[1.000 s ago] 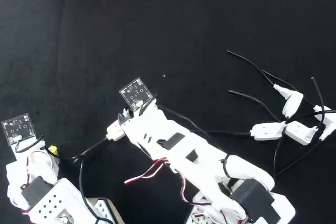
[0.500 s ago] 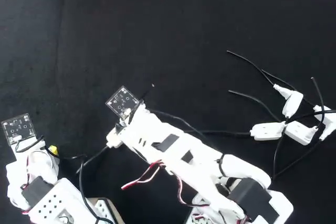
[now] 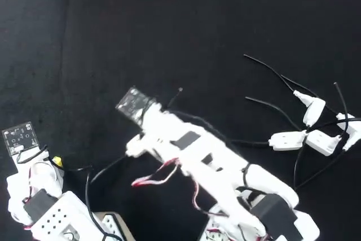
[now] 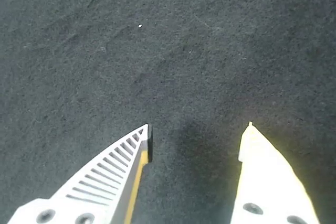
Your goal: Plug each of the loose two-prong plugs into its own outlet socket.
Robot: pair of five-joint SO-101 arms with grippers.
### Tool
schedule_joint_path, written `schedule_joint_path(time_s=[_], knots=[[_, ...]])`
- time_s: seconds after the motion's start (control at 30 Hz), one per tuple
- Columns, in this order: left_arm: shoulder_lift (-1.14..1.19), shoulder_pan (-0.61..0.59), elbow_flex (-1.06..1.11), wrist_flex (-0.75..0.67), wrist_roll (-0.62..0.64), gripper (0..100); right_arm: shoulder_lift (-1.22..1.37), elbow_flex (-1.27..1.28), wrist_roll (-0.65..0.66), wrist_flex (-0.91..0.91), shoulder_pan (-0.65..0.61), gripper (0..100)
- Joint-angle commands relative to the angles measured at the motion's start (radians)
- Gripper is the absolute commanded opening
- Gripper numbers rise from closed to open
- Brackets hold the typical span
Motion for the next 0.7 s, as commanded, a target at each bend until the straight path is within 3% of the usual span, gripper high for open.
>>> schedule_joint_path(time_s=[0.0,0.37,0.67], knots=[[-0.011,0.005,0.016,0.005,0.006,28,0.007,0.005,0.095,0.107,0.204,1.2],[-0.011,0.005,0.016,0.005,0.008,28,0.007,-0.059,0.305,0.11,0.872,1.3],[-0.011,0.005,0.016,0.005,0.009,28,0.012,-0.171,0.316,0.11,1.329,1.5]])
